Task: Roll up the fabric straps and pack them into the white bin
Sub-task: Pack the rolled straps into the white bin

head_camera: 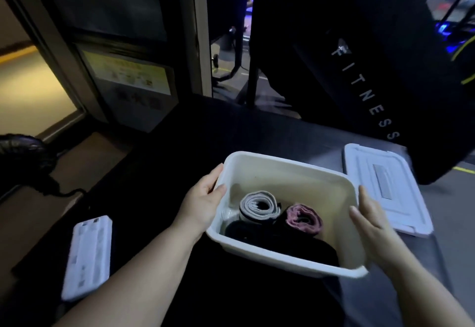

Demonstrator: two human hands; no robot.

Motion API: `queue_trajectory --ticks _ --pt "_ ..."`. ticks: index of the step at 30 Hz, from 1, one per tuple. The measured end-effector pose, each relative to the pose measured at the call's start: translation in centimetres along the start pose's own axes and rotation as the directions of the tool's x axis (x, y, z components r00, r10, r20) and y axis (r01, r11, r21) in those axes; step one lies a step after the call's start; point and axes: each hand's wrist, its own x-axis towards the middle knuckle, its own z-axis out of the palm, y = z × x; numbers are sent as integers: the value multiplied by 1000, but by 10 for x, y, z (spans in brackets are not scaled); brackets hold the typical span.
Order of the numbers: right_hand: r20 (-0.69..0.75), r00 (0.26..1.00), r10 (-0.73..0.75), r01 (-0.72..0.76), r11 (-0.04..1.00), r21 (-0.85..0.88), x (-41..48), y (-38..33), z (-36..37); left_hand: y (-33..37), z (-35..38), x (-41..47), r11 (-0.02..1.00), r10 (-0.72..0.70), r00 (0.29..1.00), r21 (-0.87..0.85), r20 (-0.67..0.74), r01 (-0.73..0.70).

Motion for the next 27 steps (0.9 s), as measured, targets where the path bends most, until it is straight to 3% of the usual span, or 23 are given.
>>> queue_trajectory --ticks 8,12,21,27 --pt "102 978 182 -162 971 -177 -3 -31 -5 25 -2 -7 996 -65 998 52 -9 66" --pt "76 985 153 -134 968 -212 23 -43 -2 40 -6 13 995 -60 998 72 -30 62" --pt "38 982 188 -181 975 -127 83 -33 21 42 -10 73 993 -83 996 83 -26 85" --pt "74 978 194 -184 975 -123 88 -30 21 41 -10 80 976 -82 997 200 -2 81"
